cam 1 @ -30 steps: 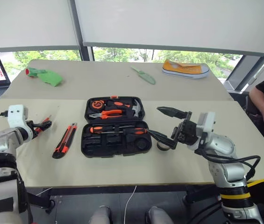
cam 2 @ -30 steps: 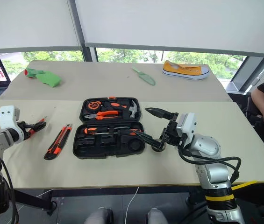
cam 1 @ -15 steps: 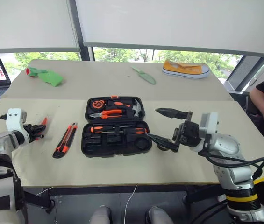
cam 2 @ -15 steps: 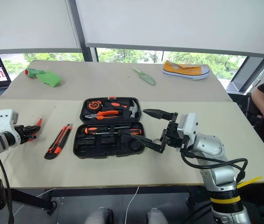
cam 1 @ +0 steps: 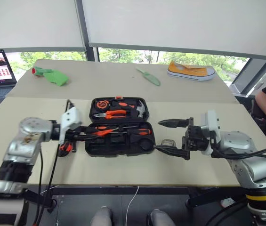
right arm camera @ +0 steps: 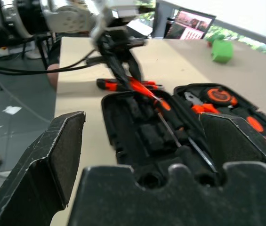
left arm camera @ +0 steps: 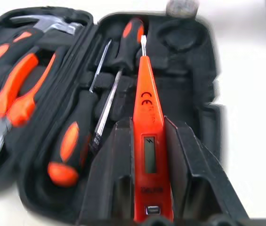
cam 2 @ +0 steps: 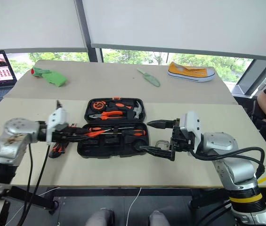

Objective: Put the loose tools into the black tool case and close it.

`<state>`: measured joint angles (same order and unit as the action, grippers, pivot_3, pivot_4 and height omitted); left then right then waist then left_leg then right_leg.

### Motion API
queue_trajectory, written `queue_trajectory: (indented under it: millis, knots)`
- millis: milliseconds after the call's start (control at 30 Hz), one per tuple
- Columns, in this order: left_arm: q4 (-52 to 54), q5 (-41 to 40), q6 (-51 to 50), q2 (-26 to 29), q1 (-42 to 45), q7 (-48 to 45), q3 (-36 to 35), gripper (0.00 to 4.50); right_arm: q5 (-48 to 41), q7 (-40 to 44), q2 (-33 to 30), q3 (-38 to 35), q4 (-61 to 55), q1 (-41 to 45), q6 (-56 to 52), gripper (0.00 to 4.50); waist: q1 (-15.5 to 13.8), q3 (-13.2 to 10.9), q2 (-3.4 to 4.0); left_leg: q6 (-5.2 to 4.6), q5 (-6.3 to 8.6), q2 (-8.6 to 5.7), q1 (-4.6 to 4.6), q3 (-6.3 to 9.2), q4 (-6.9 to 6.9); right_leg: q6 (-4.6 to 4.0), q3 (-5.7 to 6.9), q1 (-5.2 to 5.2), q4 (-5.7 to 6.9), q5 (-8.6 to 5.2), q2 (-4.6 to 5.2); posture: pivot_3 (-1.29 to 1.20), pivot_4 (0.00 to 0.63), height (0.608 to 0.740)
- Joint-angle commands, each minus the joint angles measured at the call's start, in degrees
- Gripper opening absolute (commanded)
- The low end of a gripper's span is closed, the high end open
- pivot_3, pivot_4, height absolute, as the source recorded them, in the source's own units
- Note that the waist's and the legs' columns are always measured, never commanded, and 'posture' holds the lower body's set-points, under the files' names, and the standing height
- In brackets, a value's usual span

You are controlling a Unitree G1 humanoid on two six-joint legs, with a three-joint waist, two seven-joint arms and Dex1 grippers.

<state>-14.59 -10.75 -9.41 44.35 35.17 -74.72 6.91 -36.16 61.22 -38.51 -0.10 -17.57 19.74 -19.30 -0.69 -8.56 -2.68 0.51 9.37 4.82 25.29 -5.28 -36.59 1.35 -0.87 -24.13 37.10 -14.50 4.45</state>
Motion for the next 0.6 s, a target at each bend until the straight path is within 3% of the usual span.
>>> queue_trajectory:
  millis: [33, 600]
  knots:
    - [-3.34, 6.34, 1.27, -1.18, 3.16, 2.69, 4.16, 0.48, -2.35, -0.36, -0.13, -1.73, -3.13, 0.67, -1.64, 4.50, 0.12, 0.00, 0.00, 0.00, 0.00, 0.00, 0.02, 0.00, 0.00, 0.00, -0.02, -0.02, -0.01, 0.00, -0.01, 0.00, 0.150, 0.740]
    - [-9.80, 13.76, 8.81, -4.31, 7.18, 0.97, 10.03, 0.48, -2.37, -3.01, -0.82, -3.63, -7.36, -4.48, -3.80, 4.50, -0.03, 0.00, 0.00, -0.06, 0.03, 0.01, 0.05, 0.05, -0.16, 0.05, -0.02, 0.05, 0.01, 0.01, -0.02, 0.00, 0.150, 0.740]
